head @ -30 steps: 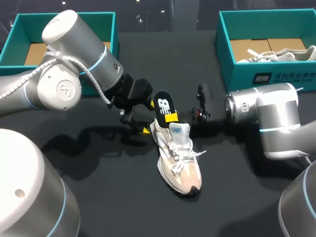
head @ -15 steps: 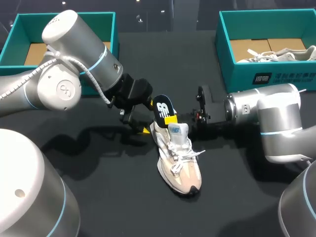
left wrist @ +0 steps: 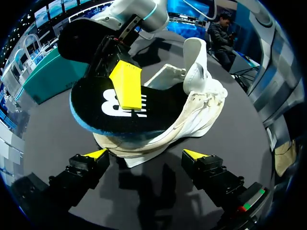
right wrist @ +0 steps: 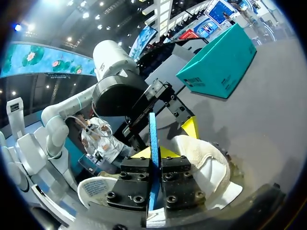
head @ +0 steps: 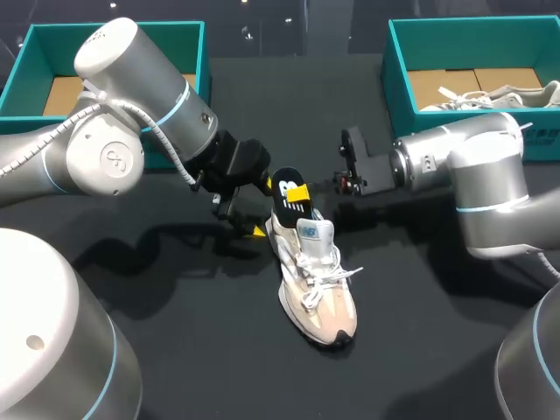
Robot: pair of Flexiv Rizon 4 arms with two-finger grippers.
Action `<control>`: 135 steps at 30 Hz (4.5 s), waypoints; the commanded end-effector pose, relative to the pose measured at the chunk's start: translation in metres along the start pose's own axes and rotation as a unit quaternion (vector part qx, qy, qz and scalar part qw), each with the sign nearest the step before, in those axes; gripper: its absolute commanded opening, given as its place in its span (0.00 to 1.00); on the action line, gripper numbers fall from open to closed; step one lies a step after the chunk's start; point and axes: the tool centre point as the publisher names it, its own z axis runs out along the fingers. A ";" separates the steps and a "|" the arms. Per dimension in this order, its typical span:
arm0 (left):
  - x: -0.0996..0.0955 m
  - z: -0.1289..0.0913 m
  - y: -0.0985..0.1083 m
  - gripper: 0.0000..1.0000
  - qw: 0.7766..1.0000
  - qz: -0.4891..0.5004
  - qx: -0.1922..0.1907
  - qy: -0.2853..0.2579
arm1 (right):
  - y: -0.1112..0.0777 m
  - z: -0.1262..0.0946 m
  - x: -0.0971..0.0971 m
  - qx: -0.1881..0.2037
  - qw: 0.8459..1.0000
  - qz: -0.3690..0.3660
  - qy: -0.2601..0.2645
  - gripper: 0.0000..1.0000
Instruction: Take the shoe out of the shoebox, open the shoe tongue, remove and reinsert the insole, then place the shoe into the shoebox
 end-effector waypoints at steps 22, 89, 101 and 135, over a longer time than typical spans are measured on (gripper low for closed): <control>0.001 0.000 0.001 1.00 1.000 0.001 0.000 -0.001 | -0.028 0.001 0.005 0.007 0.999 0.044 0.001 0.45; 0.008 -0.035 0.013 1.00 0.999 0.008 -0.031 -0.004 | -0.012 -0.045 0.009 0.053 0.989 0.059 -0.123 0.54; 0.002 -0.069 0.040 1.00 0.998 0.016 -0.064 0.015 | -0.001 -0.094 0.013 0.099 0.970 0.111 -0.190 0.50; -0.022 -0.146 0.077 1.00 0.987 0.093 -0.104 0.083 | 0.012 -0.097 0.062 0.248 0.799 0.239 -0.493 0.00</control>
